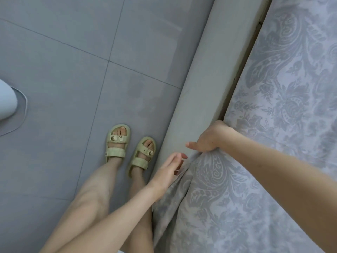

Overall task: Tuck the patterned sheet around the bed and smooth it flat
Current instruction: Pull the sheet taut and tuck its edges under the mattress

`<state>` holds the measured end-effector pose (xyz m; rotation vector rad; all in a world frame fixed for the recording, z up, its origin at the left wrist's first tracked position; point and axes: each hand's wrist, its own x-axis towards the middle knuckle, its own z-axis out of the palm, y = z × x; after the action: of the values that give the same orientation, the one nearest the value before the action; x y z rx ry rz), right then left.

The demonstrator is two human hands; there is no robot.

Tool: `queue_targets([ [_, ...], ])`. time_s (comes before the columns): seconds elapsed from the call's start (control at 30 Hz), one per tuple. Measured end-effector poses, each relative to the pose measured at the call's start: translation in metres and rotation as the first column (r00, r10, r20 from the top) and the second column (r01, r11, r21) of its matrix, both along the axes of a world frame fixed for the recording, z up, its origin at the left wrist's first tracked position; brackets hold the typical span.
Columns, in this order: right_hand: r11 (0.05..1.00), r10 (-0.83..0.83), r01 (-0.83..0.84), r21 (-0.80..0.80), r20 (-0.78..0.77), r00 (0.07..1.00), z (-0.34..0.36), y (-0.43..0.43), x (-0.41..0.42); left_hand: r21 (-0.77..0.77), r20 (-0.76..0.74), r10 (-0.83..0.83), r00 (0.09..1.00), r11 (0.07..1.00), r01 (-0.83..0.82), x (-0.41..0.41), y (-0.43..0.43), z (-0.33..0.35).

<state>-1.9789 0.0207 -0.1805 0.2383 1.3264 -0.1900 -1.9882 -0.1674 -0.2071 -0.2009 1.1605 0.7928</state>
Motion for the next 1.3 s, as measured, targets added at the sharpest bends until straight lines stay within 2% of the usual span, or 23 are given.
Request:
queue_targets([
  [0.1,0.999,-0.034,0.033,0.016,0.068,0.997,-0.007,-0.005,0.003,0.029,0.106,0.041,0.994,0.999,-0.044,0.016,-0.007,0.018],
  [0.23,0.976,-0.215,0.211,0.057,0.092,0.972,0.002,-0.001,-0.001,0.011,0.262,0.032,0.965,0.999,-0.036,0.03,-0.003,0.017],
  [0.3,0.95,-0.309,0.303,0.071,0.097,0.946,0.021,0.002,-0.004,0.041,0.347,-0.021,0.938,0.999,0.007,0.037,0.006,0.015],
  [0.37,0.945,-0.321,0.317,0.079,0.056,0.945,0.038,0.003,-0.004,0.057,0.391,-0.084,0.917,0.996,0.067,0.048,0.021,0.016],
  [0.43,0.973,-0.219,0.221,0.072,-0.041,0.975,0.05,-0.002,-0.006,0.079,0.443,-0.127,0.887,0.992,0.102,0.06,0.033,0.01],
  [0.5,0.997,-0.036,0.052,0.06,-0.237,0.971,0.054,-0.011,-0.005,0.102,0.459,-0.147,0.876,0.988,0.113,0.064,0.037,0.001],
  [0.57,0.99,0.136,-0.101,0.098,-0.486,0.863,0.053,-0.014,0.0,0.098,0.462,-0.131,0.877,0.99,0.097,0.06,0.034,-0.007],
  [0.6,0.982,0.189,-0.149,0.117,-0.537,0.822,0.054,-0.012,0.003,0.072,0.457,-0.099,0.884,0.995,0.074,0.058,0.028,-0.012],
  [0.67,0.969,0.246,-0.204,0.138,-0.5,0.83,0.055,-0.008,0.01,-0.018,0.382,-0.021,0.924,0.999,0.03,0.055,0.016,-0.011],
  [0.73,0.959,0.284,-0.246,0.142,-0.428,0.858,0.05,-0.008,0.016,-0.071,0.2,0.051,0.979,0.997,-0.037,0.053,0.002,-0.006],
  [0.8,0.957,0.289,-0.256,0.136,-0.382,0.878,0.036,-0.011,0.019,-0.013,0.008,0.107,0.994,0.994,-0.107,0.053,-0.007,-0.001],
  [0.83,0.955,0.295,-0.262,0.138,-0.351,0.889,0.028,-0.014,0.02,0.027,-0.031,0.097,0.995,0.995,-0.096,0.052,-0.007,0.002],
  [0.9,0.945,0.322,-0.289,0.156,-0.274,0.906,0.018,-0.017,0.022,0.076,-0.08,-0.013,0.997,0.997,0.019,0.05,-0.002,0.0],
  [1.0,0.939,0.332,-0.297,0.172,-0.234,0.914,0.022,-0.014,0.024,0.115,-0.098,-0.17,0.981,0.977,0.181,0.047,0.013,0.003],
  [1.07,0.946,0.31,-0.276,0.169,-0.228,0.923,0.028,-0.012,0.025,0.08,-0.1,-0.29,0.952,0.951,0.298,0.048,0.022,0.011],
  [1.1,0.949,0.299,-0.265,0.17,-0.222,0.928,0.03,-0.012,0.024,0.063,-0.058,-0.301,0.952,0.951,0.304,0.051,0.025,0.011],
  [1.2,0.949,0.292,-0.253,0.19,-0.212,0.933,0.023,-0.01,0.026,0.062,0.193,-0.113,0.975,0.993,0.103,0.065,0.027,0.011],
  [1.3,0.947,0.303,-0.264,0.183,-0.236,0.923,0.01,-0.01,0.026,0.061,0.274,-0.062,0.96,0.997,0.047,0.073,0.028,0.002],
])
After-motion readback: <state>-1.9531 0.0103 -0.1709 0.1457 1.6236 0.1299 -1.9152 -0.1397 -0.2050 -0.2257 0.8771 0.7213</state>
